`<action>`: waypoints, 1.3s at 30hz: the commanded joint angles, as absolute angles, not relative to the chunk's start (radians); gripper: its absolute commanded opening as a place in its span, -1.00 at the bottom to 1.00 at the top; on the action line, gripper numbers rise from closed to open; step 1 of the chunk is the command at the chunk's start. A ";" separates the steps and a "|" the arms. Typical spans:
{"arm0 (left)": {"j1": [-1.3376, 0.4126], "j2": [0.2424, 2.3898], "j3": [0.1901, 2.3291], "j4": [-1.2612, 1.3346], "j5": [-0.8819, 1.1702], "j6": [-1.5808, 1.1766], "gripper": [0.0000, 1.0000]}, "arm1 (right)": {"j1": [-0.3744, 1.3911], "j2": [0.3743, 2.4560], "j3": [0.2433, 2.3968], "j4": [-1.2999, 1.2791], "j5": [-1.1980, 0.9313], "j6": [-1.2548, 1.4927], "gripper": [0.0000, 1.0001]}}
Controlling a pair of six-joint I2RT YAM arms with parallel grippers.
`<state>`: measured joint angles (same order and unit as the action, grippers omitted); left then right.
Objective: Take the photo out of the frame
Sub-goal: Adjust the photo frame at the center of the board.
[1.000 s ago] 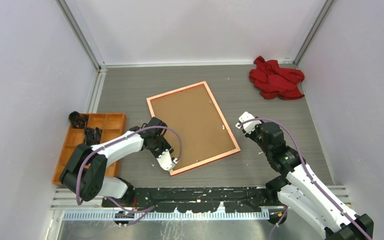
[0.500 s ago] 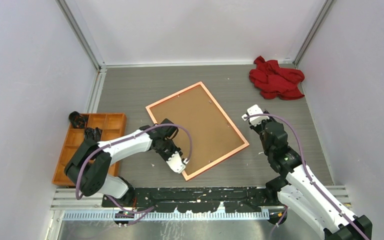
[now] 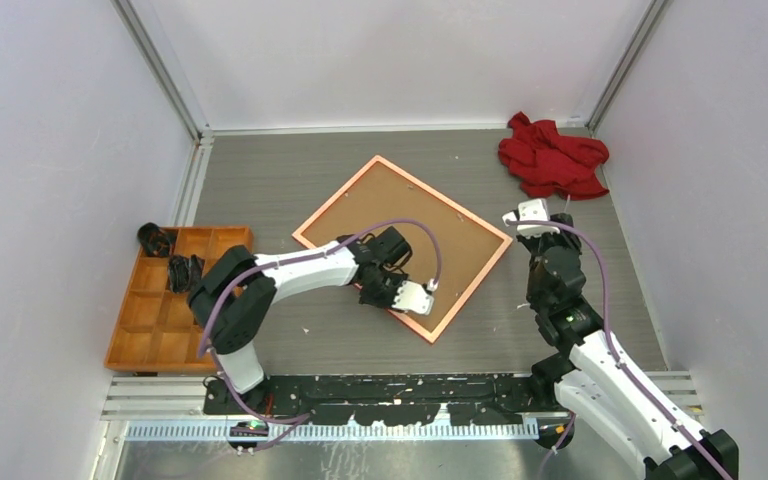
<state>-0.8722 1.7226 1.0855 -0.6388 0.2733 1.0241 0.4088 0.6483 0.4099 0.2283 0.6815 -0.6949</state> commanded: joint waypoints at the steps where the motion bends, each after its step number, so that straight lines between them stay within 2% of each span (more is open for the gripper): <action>1: -0.909 1.779 1.152 -0.629 0.222 0.739 -0.60 | 0.398 0.642 0.411 0.405 0.761 -0.726 -0.99; 11: -1.020 1.974 1.441 -0.733 0.139 0.371 -0.56 | 0.390 0.641 0.394 0.476 0.782 -0.754 -0.99; 23: -1.064 2.224 1.856 -0.894 0.313 0.133 -0.47 | 0.375 0.641 0.368 0.588 0.814 -0.795 -0.99; 28: -1.080 2.246 1.911 -0.902 0.348 0.117 -0.31 | 0.375 0.642 0.365 0.591 0.810 -0.798 -0.99; 31: -1.079 2.228 1.922 -0.903 0.359 0.111 -0.10 | 0.375 0.642 0.362 0.588 0.803 -0.800 -0.99; 39: -1.056 2.071 1.963 -0.905 0.301 0.117 0.24 | 0.375 0.645 0.360 0.581 0.796 -0.800 -0.99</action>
